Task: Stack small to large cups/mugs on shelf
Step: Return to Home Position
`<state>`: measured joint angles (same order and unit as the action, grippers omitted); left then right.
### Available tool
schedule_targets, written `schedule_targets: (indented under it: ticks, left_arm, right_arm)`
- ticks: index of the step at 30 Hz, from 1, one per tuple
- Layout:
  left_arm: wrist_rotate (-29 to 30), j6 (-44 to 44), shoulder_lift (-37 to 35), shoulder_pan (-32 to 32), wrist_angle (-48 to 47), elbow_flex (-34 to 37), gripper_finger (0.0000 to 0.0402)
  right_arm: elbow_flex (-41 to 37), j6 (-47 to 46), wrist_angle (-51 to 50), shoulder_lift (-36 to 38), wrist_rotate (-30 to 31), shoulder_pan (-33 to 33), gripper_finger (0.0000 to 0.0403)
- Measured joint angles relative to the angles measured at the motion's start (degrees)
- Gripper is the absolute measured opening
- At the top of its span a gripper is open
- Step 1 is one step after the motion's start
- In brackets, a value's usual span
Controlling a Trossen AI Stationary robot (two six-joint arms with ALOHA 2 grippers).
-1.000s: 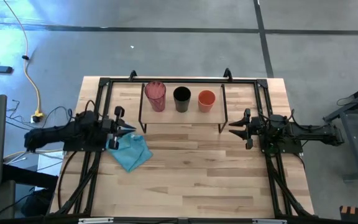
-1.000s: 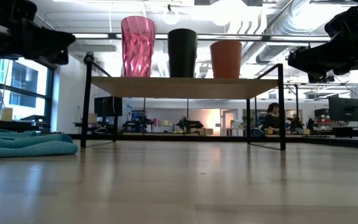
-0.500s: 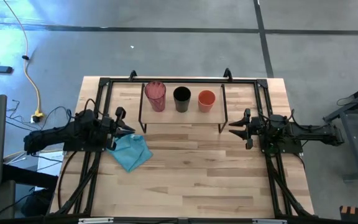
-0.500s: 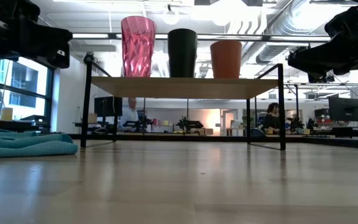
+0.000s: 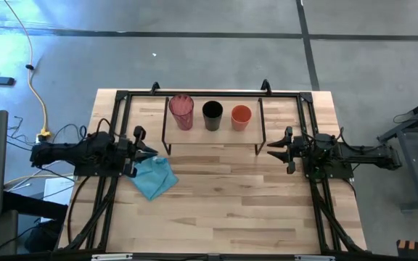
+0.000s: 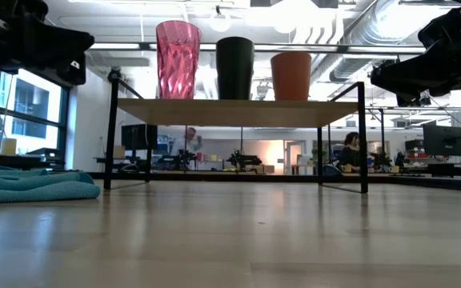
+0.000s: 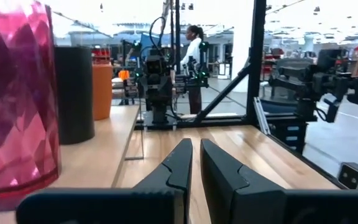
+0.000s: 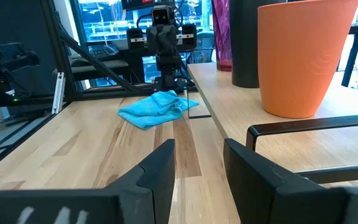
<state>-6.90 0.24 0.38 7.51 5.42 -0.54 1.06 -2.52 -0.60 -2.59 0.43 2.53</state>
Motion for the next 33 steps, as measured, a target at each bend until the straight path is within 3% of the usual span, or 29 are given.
schedule_targets:
  ticks: [7, 24, 33]
  left_arm:
    - [2.9, 3.8, 0.0, -2.4, 0.8, 0.0, 0.0024]
    - [2.9, 2.5, 0.0, -2.3, 1.3, 0.0, 0.0024]
    - [1.6, 5.5, 0.0, -2.3, -3.8, 0.0, 0.0024]
  right_arm:
    - [0.0, 0.0, 0.0, 0.0, 0.0, 0.0, 0.0129]
    - [0.0, 0.0, 0.0, 0.0, 0.0, 0.0, 0.0129]
    - [0.0, 0.0, 0.0, 0.0, 0.0, 0.0, 0.0129]
